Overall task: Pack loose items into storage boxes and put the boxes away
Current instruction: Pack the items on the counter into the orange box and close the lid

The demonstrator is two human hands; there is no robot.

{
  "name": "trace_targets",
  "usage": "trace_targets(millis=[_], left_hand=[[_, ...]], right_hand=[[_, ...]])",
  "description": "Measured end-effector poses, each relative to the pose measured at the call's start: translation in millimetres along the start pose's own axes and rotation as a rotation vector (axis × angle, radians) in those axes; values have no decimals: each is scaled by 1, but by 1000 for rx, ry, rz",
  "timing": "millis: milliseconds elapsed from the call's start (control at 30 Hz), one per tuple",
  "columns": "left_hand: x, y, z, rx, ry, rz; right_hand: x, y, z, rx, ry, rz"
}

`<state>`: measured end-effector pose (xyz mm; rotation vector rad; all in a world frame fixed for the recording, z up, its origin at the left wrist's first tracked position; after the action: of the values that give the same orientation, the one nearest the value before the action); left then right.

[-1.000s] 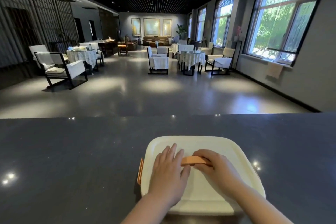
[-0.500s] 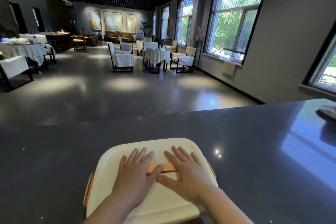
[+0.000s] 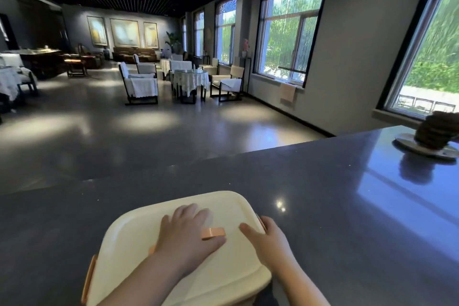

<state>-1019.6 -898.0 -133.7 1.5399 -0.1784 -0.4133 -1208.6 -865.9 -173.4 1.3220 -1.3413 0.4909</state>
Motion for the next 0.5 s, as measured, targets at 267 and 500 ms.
trace_targets(millis=[267, 500], left_hand=[[-16, -21, 15, 3, -70, 5], [-17, -20, 13, -9, -53, 0]], right_hand=[[-7, 0, 2, 8, 22, 137], [2, 3, -6, -101, 152, 0]])
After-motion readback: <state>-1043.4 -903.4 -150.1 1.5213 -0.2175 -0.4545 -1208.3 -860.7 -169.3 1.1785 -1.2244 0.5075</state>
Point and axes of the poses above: each hand's wrist, its own z-axis towards the middle knuckle, its own y-axis out of the back of the hand, x = y × z, the point moved 2 cm from there along z, towards the middle knuckle, and after that the axes turned 4 degrees about -y, right-handed, at the moved point
